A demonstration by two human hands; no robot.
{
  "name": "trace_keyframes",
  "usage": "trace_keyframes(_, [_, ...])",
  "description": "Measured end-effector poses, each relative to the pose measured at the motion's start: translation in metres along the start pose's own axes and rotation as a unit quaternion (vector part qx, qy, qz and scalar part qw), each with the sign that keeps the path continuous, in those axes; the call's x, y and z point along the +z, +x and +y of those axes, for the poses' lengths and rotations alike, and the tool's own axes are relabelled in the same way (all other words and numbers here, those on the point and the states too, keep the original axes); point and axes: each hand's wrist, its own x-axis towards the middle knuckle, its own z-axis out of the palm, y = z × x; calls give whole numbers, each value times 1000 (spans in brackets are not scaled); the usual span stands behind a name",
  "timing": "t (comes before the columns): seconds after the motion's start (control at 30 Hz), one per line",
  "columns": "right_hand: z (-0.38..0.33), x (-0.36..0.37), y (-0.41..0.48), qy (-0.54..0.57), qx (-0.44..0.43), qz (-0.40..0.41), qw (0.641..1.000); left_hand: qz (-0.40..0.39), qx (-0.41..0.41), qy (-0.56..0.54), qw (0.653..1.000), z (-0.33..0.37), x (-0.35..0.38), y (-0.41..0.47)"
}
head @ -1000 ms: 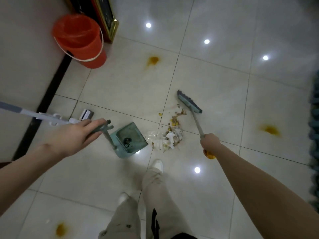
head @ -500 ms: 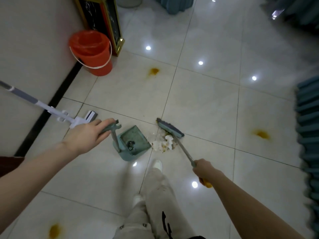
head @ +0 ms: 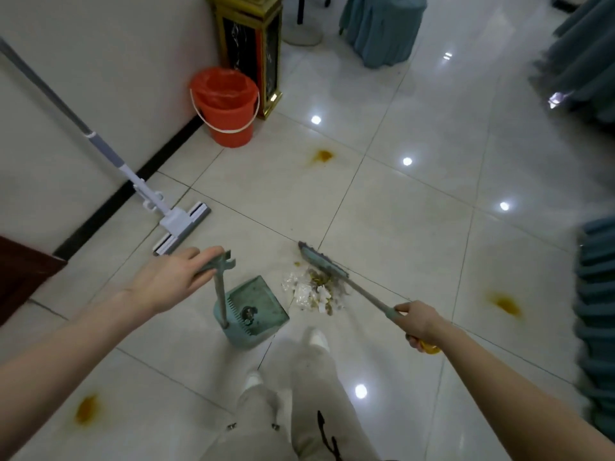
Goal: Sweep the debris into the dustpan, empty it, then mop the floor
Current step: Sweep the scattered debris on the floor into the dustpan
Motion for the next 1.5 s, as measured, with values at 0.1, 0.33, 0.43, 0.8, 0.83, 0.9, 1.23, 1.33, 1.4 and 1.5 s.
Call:
trace_keyframes(0.1, [-27,-19,24,31,-2,-4,1000,-1,-28,0,1000,8,8,-14])
trace_keyframes(0.33, [-109,-51,123,-44,-76,2,996,2,-88,-25,996,51,23,-23])
trace_keyframes(0.43, [-136,-58,158,-86,-83,-14,993,8,-113,-29,993,79,28,-18])
trace_keyframes(0.8, [-58,-71,166,-276,-128,-53,951,4,-162,-18,987,138,35,-4])
trace_keyframes(0.83, [-46,-73,162,-287,-130,-58,947,1,-169,-23,985,143,35,-6])
trace_keyframes(0.9, [-23,-74,154,-304,-132,-65,941,1,-185,-27,982,155,38,-13])
trace_keyframes(1.23, [92,-78,97,-425,-168,-49,888,31,-221,-36,974,246,53,-91])
trace_keyframes(1.33, [122,-84,83,-500,-188,-15,845,43,-224,-40,973,268,54,-121])
trace_keyframes(1.4, [138,-90,80,-535,-204,5,820,45,-223,-34,973,280,56,-137])
trace_keyframes(1.5, [153,-106,74,-570,-217,39,791,45,-239,-21,970,296,56,-154])
